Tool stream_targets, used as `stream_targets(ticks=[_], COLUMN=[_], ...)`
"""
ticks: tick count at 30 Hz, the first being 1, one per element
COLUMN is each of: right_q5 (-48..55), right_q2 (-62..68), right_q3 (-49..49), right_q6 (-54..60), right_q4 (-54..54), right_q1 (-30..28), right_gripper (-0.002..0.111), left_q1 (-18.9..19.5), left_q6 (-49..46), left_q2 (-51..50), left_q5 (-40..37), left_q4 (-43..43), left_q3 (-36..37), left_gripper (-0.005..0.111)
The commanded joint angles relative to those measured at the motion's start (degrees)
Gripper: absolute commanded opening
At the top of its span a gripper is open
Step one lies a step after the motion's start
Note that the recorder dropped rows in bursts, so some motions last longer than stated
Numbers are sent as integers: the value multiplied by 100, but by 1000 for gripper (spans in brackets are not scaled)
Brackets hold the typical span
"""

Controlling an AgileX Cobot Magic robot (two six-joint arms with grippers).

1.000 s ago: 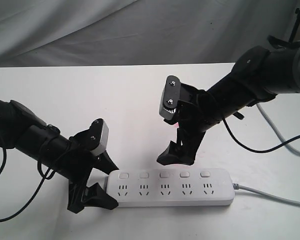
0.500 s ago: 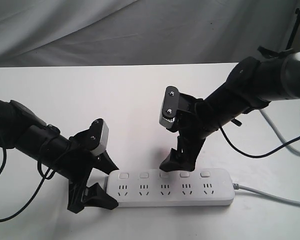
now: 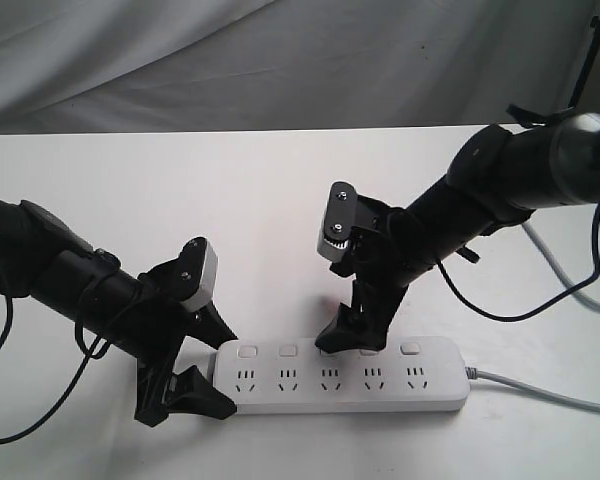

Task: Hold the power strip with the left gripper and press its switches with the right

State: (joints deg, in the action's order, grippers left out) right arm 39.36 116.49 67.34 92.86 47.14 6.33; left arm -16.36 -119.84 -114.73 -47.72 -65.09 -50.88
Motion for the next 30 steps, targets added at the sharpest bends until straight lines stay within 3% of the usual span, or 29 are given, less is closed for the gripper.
stream_targets(ticks=[1,30], right_q5=[-198,-175], right_q2=[167,143], right_q3=[-24,-13], right_q6=[-31,-32], right_q4=[-432,-194], right_q1=[-6,-6], right_gripper=[103,103], left_q1=[-28,-28], left_q6=[-15,-15], left_q2=[3,3], left_q5=[15,15], left_q4=[-41,-41], left_q3=[-14,-14], left_gripper=[56,56])
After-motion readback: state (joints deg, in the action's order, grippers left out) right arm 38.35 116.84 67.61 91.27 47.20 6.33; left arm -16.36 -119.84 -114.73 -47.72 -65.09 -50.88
